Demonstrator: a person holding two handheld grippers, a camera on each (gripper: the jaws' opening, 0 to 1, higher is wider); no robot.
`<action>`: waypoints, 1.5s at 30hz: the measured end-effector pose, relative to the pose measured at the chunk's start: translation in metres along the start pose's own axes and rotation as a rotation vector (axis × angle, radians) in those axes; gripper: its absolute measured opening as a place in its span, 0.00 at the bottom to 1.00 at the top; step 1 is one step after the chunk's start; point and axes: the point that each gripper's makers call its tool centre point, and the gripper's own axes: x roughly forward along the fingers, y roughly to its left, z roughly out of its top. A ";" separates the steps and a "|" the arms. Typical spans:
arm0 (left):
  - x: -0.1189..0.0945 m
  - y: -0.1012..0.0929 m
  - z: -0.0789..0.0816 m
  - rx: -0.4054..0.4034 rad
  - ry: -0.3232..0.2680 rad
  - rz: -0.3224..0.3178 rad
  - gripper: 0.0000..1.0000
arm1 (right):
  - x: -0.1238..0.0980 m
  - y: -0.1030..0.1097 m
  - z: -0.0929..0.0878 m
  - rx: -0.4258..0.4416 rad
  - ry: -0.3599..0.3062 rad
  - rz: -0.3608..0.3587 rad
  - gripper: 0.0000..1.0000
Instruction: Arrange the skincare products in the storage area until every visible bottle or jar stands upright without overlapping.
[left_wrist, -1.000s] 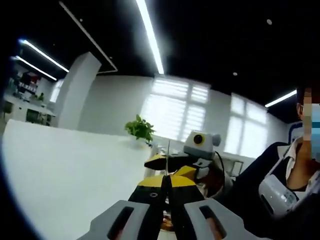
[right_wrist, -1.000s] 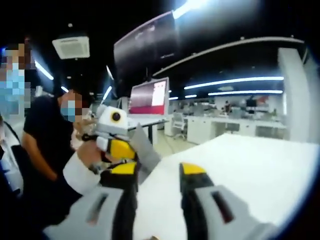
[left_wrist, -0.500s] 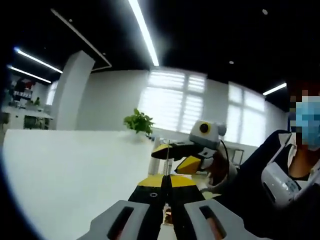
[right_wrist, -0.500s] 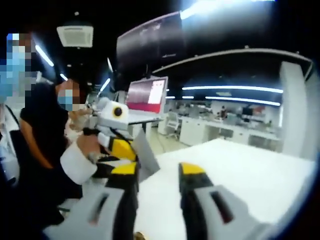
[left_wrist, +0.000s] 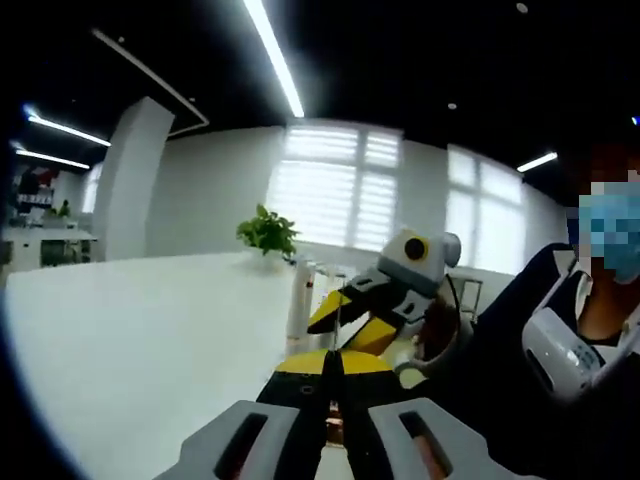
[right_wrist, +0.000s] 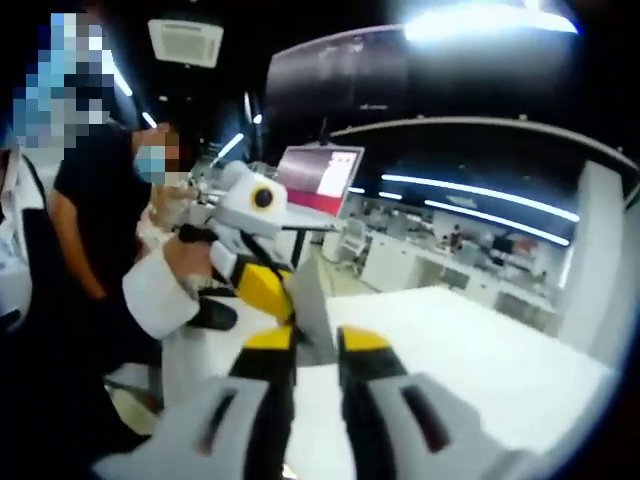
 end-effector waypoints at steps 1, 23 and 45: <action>0.001 0.001 0.000 -0.002 -0.002 0.006 0.01 | -0.002 0.000 -0.001 0.000 0.001 -0.001 0.07; 0.014 0.005 0.008 0.006 -0.048 0.003 0.10 | -0.022 -0.010 0.014 0.457 -0.225 0.038 0.00; 0.041 0.023 0.013 -0.104 -0.053 0.079 0.02 | -0.024 -0.016 -0.036 0.471 -0.071 -0.051 0.00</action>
